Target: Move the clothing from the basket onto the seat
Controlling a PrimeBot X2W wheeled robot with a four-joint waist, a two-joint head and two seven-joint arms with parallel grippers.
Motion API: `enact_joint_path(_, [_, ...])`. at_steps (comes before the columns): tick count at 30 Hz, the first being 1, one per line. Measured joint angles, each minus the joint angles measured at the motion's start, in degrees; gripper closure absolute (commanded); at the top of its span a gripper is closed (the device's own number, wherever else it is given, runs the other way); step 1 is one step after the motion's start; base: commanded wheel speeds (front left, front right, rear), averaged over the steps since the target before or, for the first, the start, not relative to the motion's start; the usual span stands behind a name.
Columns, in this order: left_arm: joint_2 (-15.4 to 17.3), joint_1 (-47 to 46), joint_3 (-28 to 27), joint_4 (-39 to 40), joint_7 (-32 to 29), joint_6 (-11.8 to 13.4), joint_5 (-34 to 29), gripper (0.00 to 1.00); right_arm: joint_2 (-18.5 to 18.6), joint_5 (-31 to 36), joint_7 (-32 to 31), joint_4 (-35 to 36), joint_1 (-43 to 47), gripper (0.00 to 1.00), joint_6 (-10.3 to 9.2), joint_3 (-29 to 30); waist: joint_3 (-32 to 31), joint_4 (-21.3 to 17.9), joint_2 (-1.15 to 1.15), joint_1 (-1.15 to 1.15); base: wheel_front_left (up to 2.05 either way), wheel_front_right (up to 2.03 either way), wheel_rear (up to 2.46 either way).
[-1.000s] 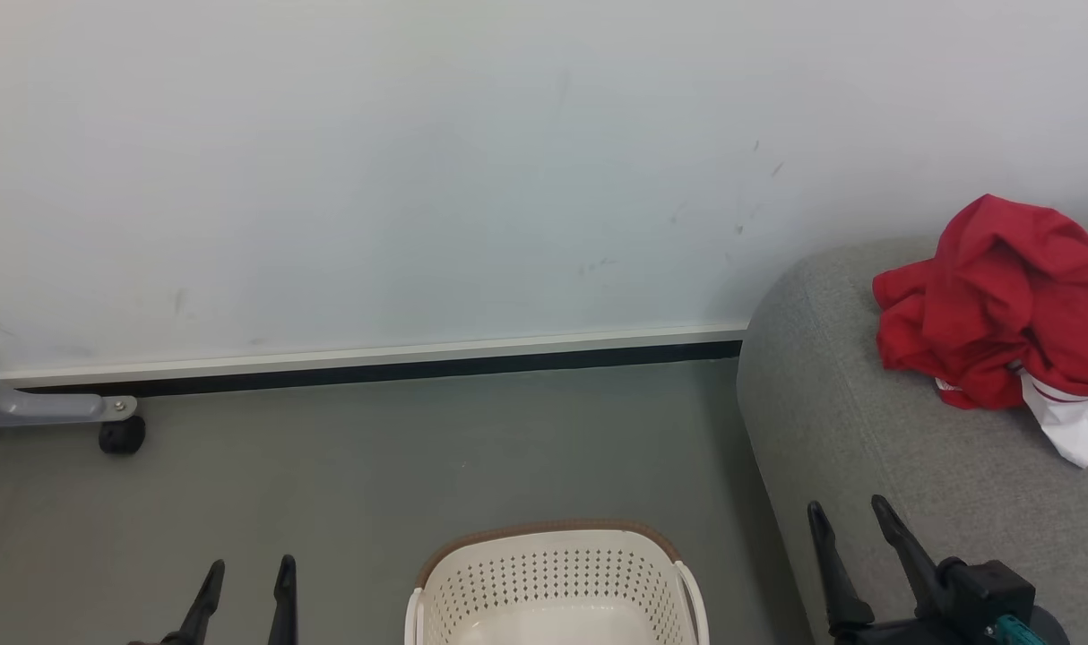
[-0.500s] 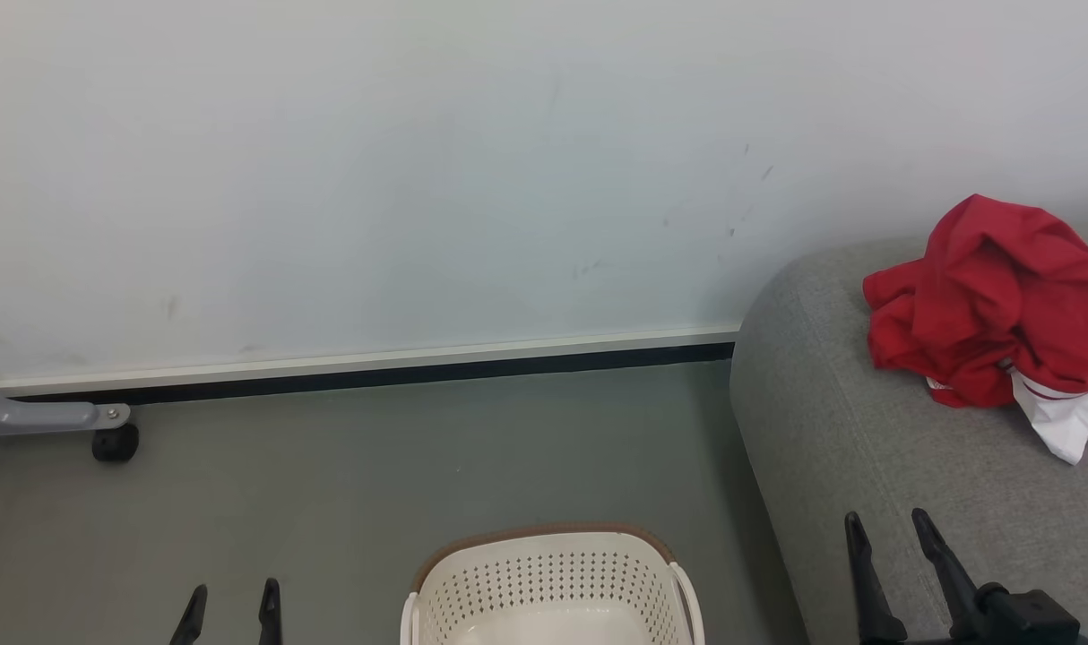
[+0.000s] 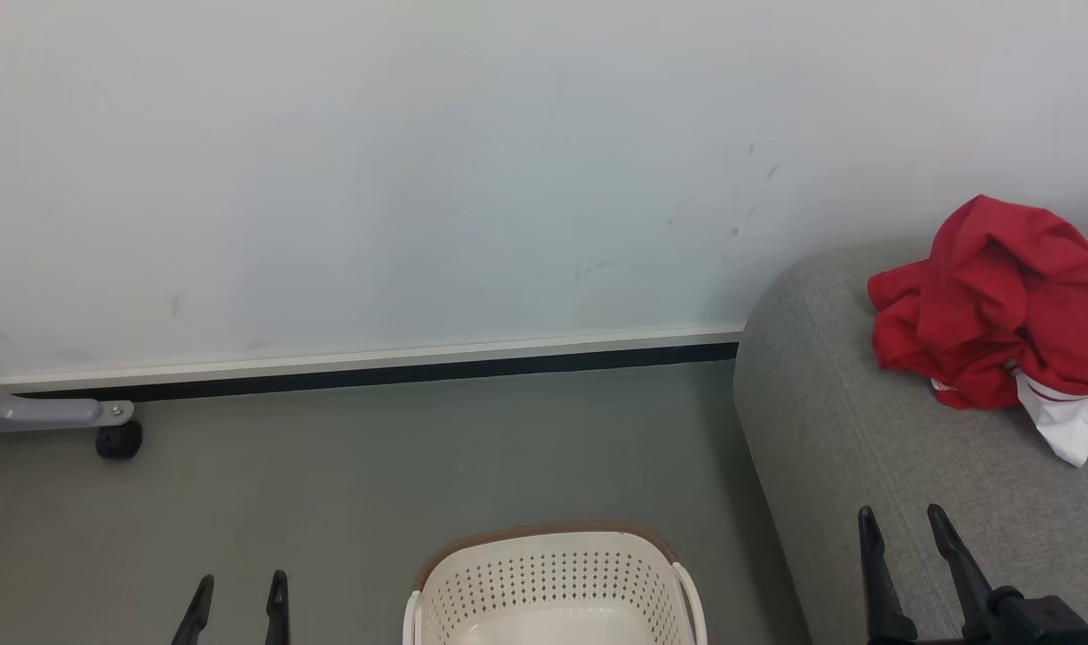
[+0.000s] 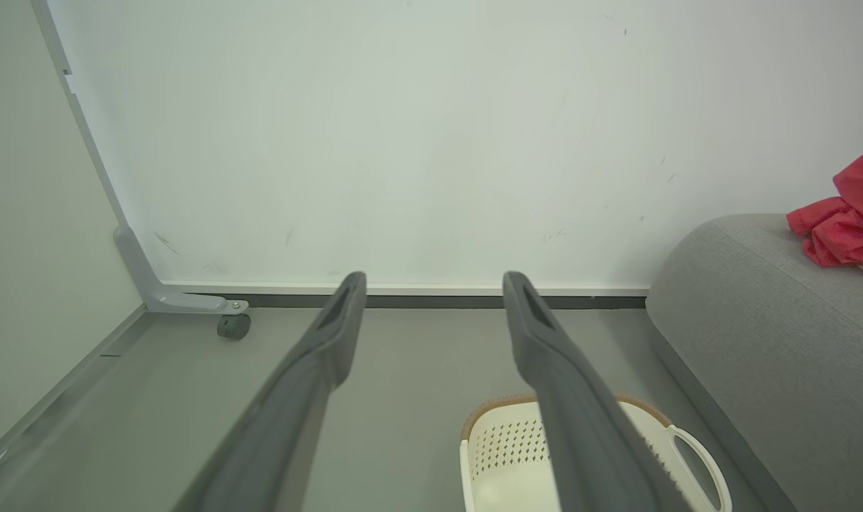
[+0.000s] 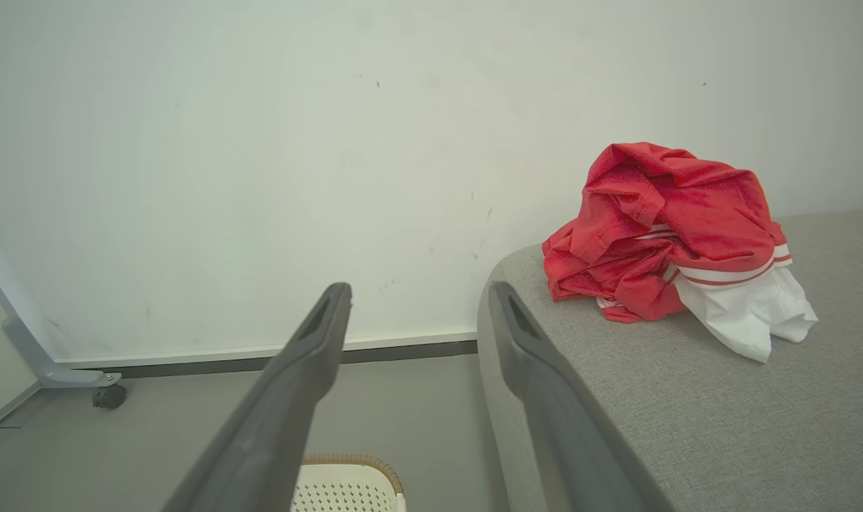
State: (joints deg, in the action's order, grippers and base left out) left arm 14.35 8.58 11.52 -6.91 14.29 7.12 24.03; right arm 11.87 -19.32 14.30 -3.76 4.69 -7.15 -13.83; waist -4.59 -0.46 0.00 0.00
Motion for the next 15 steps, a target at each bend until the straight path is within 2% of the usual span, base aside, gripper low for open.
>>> enact_joint_path(6, [0.01, 0.0, -0.19, 0.21, 0.0, 0.0, -0.43, 0.0, -0.25, 0.85, 0.0, 0.31, 0.58, 0.0, 0.0, 0.87, -0.1, 0.4, 0.0, 0.0, 0.0, 0.0, 0.0])
enact_joint_path(7, [0.01, 0.0, -0.24, 0.26, 0.0, 0.0, -0.54, 1.0, -0.34, 1.04, 0.0, 0.45, 0.62, 1.0, 0.0, 1.01, -0.13, 0.48, 0.0, 0.0, 0.0, 0.0, 0.0])
enact_joint_path(15, [-1.64, 1.37, 0.24, -2.83, -0.6, -0.18, 0.36, 1.0, -1.68, 0.68, -0.64, -2.82, 2.36, 1.0, 0.13, 0.59, -0.1, 0.52, 0.0, 0.0, 0.0, 0.0, 0.0])
